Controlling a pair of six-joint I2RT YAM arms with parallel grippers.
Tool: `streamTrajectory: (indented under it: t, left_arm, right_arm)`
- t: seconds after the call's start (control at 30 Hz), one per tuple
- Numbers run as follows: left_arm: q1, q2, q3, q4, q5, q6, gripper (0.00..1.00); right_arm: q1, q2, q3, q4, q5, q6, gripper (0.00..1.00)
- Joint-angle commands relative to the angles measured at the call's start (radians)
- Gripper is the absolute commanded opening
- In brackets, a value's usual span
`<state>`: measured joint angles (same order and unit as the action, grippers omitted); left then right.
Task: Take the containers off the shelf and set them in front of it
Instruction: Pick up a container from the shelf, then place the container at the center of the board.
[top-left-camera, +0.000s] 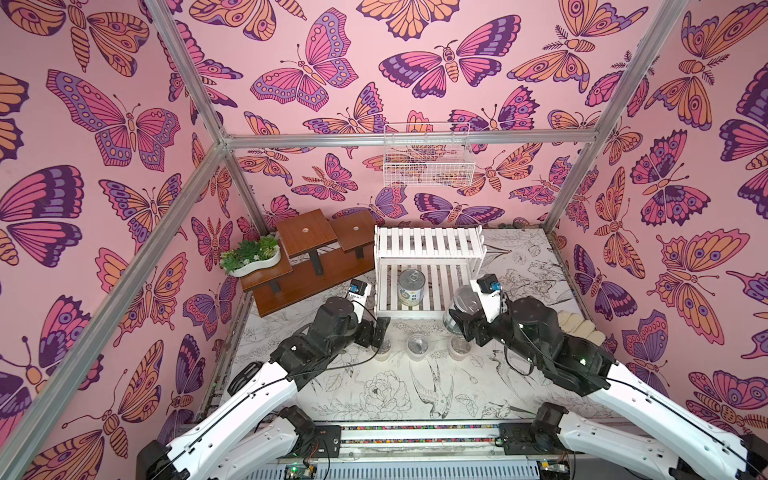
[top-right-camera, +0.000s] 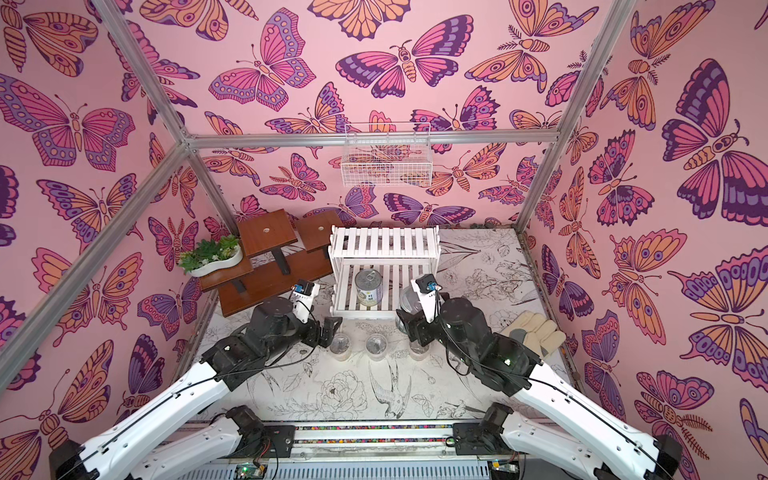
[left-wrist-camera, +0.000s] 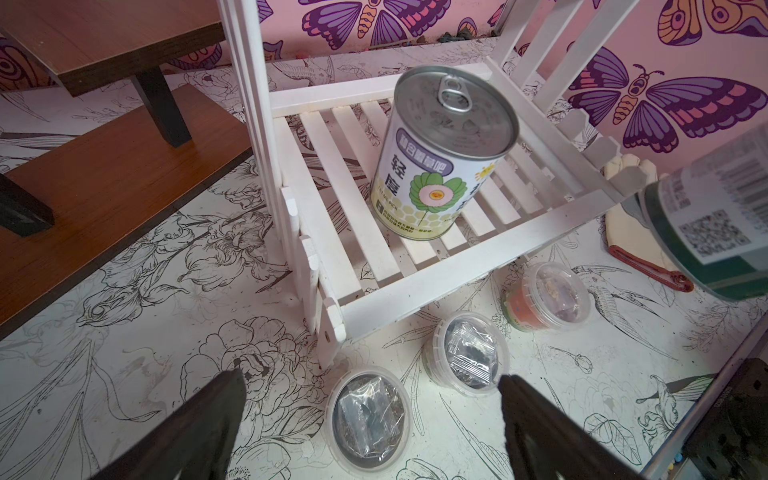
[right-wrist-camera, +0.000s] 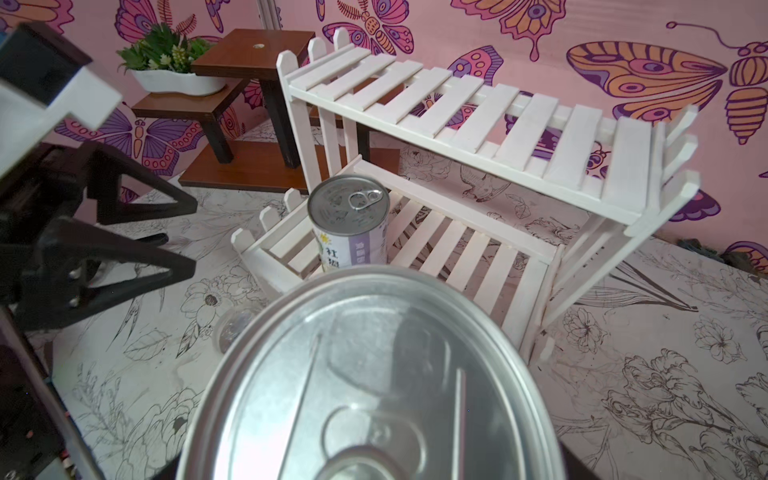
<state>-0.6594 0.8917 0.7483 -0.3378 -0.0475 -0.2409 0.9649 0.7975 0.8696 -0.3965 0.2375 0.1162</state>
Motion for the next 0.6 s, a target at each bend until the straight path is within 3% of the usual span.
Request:
streamTrajectory:
  t: [0.0, 0.37, 0.57]
  left_arm:
    - [0.007, 0.001, 0.014, 0.002, 0.008, -0.001, 1.00]
    - [0.008, 0.010, 0.018, 0.002, 0.011, 0.003, 1.00]
    - [0.008, 0.012, 0.019, 0.003, 0.012, 0.004, 1.00]
  right_arm:
    - [0.067, -0.042, -0.040, -0.055, 0.077, 0.042, 0.69]
    - [0.311, -0.103, -0.245, 0.013, 0.293, 0.153, 0.69]
    - [0.373, -0.118, -0.346, 0.055, 0.365, 0.234, 0.69]
